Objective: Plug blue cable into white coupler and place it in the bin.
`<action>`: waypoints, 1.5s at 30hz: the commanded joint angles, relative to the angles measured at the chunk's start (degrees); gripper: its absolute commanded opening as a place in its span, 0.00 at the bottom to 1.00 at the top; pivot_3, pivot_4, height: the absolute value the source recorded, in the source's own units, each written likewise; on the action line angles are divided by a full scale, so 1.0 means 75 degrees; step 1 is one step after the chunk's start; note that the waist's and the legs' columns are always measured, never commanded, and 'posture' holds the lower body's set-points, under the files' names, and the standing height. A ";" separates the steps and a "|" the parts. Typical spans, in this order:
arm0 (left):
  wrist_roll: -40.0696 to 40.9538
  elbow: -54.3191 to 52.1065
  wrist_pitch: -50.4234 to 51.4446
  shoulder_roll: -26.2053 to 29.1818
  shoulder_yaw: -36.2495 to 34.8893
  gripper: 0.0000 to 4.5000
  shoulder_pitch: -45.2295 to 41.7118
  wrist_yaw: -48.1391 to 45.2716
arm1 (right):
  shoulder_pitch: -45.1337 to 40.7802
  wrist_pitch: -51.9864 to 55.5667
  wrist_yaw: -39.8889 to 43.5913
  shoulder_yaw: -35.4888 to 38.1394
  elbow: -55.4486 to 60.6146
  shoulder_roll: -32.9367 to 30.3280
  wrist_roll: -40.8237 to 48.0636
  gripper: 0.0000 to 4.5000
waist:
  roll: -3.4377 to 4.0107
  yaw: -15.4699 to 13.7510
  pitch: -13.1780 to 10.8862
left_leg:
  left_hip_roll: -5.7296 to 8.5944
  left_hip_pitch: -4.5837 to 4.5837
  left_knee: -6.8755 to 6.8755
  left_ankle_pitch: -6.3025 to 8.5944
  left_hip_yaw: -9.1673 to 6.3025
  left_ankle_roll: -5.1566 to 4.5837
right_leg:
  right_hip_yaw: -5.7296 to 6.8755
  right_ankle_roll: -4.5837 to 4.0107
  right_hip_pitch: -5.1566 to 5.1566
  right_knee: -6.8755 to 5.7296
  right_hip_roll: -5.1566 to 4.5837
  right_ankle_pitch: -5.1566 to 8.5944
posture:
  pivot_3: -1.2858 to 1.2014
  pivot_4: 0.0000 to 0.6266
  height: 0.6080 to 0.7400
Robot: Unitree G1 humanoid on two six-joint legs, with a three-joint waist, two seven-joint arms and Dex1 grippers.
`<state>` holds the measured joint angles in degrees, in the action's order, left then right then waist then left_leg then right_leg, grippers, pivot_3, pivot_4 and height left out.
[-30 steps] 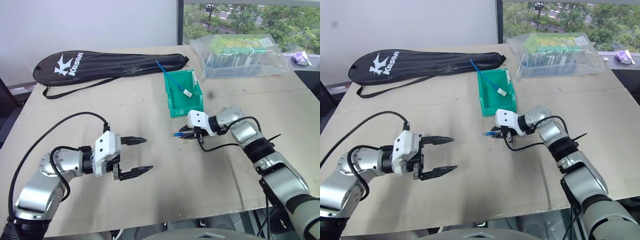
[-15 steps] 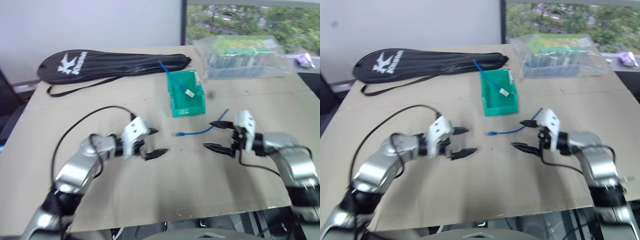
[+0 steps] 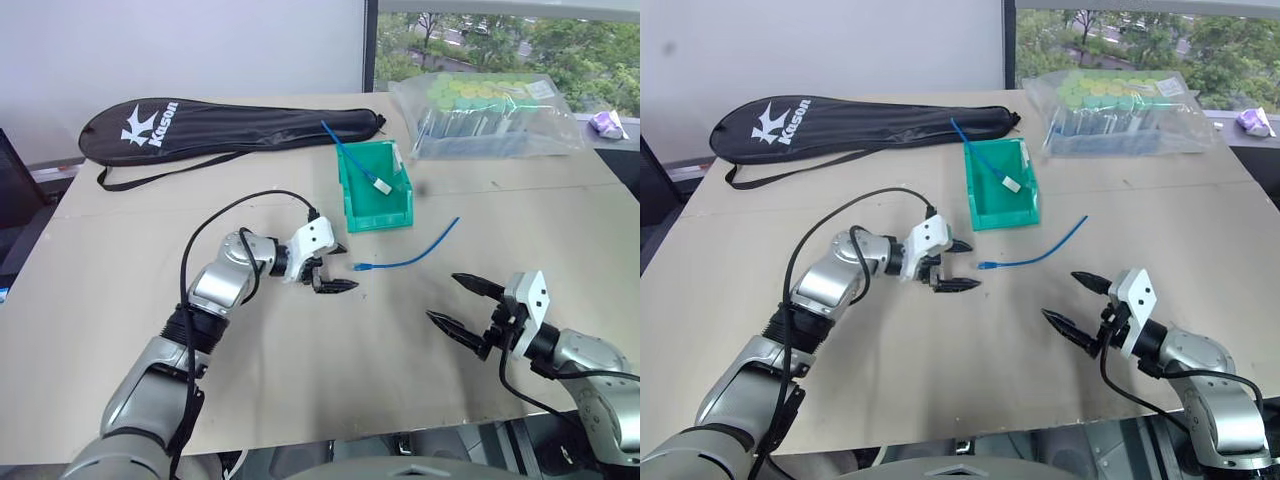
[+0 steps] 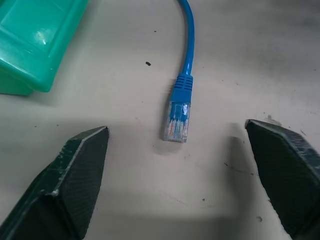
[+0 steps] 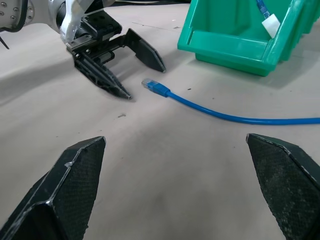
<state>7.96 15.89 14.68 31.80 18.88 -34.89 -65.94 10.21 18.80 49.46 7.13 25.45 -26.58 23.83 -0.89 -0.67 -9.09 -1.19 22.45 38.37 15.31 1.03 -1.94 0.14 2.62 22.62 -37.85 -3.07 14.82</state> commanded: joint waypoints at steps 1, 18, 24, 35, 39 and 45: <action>-0.0242 0.0165 -0.0183 0.0001 0.0232 0.50 0.0035 -0.0344 | 0.0069 -0.0341 -0.0044 -0.0036 0.0123 -0.0082 -0.0003 1.00 | 0.0000 0.0000 0.0000 | 0.0000 0.0001 -0.0001 0.0000 0.0000 0.0000 | 0.0001 0.0000 0.0000 0.0000 0.0000 0.0000 | 0.52 0.24 1.00; 0.2105 -0.1345 0.3132 -0.0799 -0.1071 0.01 0.0278 -0.0369 | 0.0148 0.1958 -0.0432 -0.0027 0.0493 0.0269 0.2876 1.00 | -0.0002 -0.0005 -0.0002 | -0.0019 0.0030 0.0006 0.0002 -0.0022 -0.0003 | 0.0017 0.0000 0.0013 0.0001 -0.0005 0.0000 | 0.52 0.24 1.00; 0.3936 -0.2100 0.5800 -0.1090 -0.1732 0.01 0.0493 -0.0115 | -0.0147 0.3027 -0.1329 -0.0109 0.0338 0.1026 0.4604 1.00 | -0.0002 0.0049 -0.0002 | -0.0023 0.0026 0.0004 0.0002 -0.0035 -0.0003 | 0.0025 0.0000 0.0013 -0.0006 -0.0004 0.0000 | 0.52 0.24 1.00; 0.5140 -0.2499 0.7011 -0.1459 -0.2124 0.01 0.0592 0.0585 | -0.0768 0.3210 -0.2406 -0.0128 0.0251 0.1660 0.5601 1.00 | -0.0002 0.0095 -0.0002 | -0.0015 0.0028 0.0004 0.0002 -0.0035 -0.0003 | 0.0024 0.0000 0.0012 -0.0003 -0.0005 0.0000 | 0.52 0.24 1.00; 0.5178 -0.2531 0.6996 -0.1484 -0.2035 0.00 0.0630 0.0651 | -0.0872 0.3107 -0.2658 -0.0131 0.0301 0.1899 0.5718 0.88 | -0.0002 0.0123 -0.0002 | -0.0015 0.0028 0.0003 0.0002 -0.0036 -0.0002 | 0.0024 0.0000 0.0013 -0.0003 -0.0005 0.0000 | 0.52 0.24 1.00; 0.5169 -0.2456 0.6917 -0.1510 -0.1987 0.00 0.0619 0.0688 | -0.0909 0.3062 -0.2781 -0.0146 0.0332 0.1950 0.5849 0.24 | -0.0002 0.0133 -0.0002 | -0.0015 0.0029 0.0003 0.0001 -0.0034 -0.0002 | 0.0022 0.0000 0.0013 -0.0002 -0.0006 0.0000 | 0.52 0.24 1.00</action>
<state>45.85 -1.27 67.06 20.67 3.90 -30.25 -61.11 3.63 42.27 28.11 6.01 25.93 -12.03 65.78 -0.90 0.33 -9.10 -1.30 22.66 38.40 15.32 0.79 -1.96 0.30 2.62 22.72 -37.86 -3.11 14.82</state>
